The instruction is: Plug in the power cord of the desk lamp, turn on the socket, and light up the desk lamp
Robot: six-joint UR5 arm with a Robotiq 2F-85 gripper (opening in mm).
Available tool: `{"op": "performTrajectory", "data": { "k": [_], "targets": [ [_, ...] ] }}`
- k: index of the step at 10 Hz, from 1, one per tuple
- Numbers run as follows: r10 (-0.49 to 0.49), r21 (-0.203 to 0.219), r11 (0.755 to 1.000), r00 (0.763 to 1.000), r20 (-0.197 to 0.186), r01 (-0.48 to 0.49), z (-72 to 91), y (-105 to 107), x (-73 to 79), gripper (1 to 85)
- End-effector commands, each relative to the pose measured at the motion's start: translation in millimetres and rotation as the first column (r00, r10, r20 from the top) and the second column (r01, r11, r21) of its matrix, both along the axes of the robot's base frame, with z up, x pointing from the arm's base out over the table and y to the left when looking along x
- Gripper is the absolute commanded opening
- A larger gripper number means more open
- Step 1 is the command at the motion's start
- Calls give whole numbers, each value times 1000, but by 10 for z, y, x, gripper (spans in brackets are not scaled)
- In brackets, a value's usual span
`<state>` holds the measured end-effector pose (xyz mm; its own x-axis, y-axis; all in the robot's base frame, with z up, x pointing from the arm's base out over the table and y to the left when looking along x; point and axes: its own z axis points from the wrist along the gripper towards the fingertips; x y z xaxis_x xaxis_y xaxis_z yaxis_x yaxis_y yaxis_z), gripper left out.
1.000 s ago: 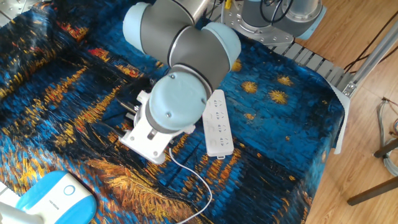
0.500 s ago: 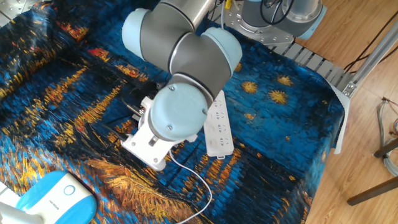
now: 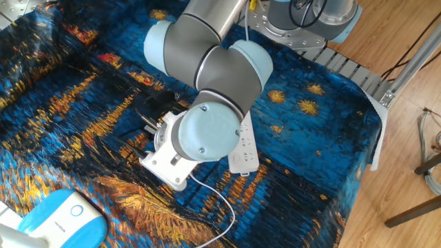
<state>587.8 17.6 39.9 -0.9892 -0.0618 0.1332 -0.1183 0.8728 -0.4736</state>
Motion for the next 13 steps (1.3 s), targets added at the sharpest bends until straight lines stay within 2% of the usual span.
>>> {"op": "performTrajectory", "data": {
  "k": [1,2,3,4,5,9,11,12,13],
  "targets": [
    [23,-43,999,1000,-13,-24,61,-100,18,287],
    [62,-28,998,997,-40,-63,49,-80,9,270],
    [106,5,994,993,-59,-106,12,-19,16,303],
    [143,39,989,989,-43,-142,-34,56,87,373],
    [151,39,988,988,-32,-150,-37,58,123,430],
    [107,-50,993,994,-27,-108,-18,-39,129,433],
    [83,-58,995,995,-53,-86,-7,-65,38,430],
    [76,-23,997,996,-52,-78,-85,-48,-12,427],
    [80,-15,997,996,-48,-81,-126,-74,-30,430]
  ]
}}
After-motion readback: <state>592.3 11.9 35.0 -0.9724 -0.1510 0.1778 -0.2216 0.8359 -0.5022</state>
